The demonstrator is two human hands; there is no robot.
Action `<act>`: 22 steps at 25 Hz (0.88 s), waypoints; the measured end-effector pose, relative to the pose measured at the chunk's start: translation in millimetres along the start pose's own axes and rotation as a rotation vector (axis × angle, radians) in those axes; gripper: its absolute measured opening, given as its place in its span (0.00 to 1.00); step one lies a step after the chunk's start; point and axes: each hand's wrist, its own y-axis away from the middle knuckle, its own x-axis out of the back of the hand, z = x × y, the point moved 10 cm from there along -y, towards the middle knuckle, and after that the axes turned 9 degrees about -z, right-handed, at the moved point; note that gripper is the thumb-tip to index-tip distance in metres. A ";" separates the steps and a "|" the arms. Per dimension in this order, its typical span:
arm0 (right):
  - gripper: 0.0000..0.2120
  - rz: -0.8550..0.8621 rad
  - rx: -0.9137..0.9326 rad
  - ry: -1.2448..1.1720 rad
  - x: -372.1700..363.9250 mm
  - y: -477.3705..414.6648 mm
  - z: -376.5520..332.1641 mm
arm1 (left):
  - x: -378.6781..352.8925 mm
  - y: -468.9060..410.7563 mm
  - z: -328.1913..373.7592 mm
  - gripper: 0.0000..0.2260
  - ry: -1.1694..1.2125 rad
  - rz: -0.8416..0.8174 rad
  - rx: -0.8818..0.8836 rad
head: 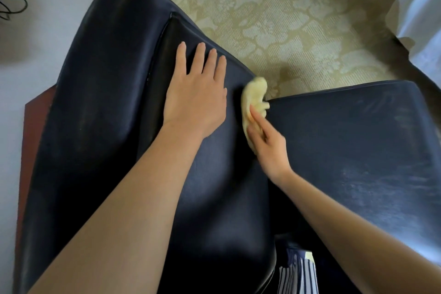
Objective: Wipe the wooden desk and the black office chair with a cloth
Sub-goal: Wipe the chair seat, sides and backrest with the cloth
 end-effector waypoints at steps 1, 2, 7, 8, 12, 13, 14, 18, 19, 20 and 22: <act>0.21 0.014 -0.064 -0.032 3.7 14.6 24.6 | -0.1 0.1 0.3 0.26 -0.007 -0.001 -0.002; 0.21 0.028 -0.141 -0.052 7.5 28.7 49.3 | -0.1 0.2 0.9 0.26 -0.012 0.002 -0.002; 0.21 0.067 -0.515 -0.148 13.0 55.9 141.1 | -2.0 1.0 -1.1 0.26 -0.018 0.003 -0.001; 0.21 0.060 -0.550 -0.153 12.4 47.8 146.0 | -2.0 0.5 -0.8 0.26 -0.017 0.003 -0.001; 0.21 0.054 -0.669 -0.181 15.1 2.9 153.2 | -0.6 0.1 1.2 0.26 -0.018 0.012 -0.004; 0.20 0.073 -0.712 -0.222 17.1 -6.8 155.1 | -0.3 0.5 1.2 0.26 -0.013 0.013 -0.006; 0.19 0.114 -0.771 -0.290 19.9 -14.4 159.3 | 0.0 0.4 1.3 0.26 -0.007 0.015 -0.009; 0.08 0.242 -0.861 -0.604 23.1 -47.8 146.4 | -0.7 -0.5 2.2 0.26 0.012 0.015 -0.012; 0.09 0.253 -0.835 -0.659 23.0 -59.8 139.1 | -1.0 -0.8 2.0 0.26 0.016 0.015 -0.015; 0.10 0.269 -0.804 -0.699 24.1 -69.9 129.4 | -1.2 -1.0 2.0 0.26 0.020 0.017 -0.018; 0.08 0.277 -0.723 -0.721 28.4 -88.2 106.1 | -1.3 -1.1 1.8 0.27 0.025 0.019 -0.023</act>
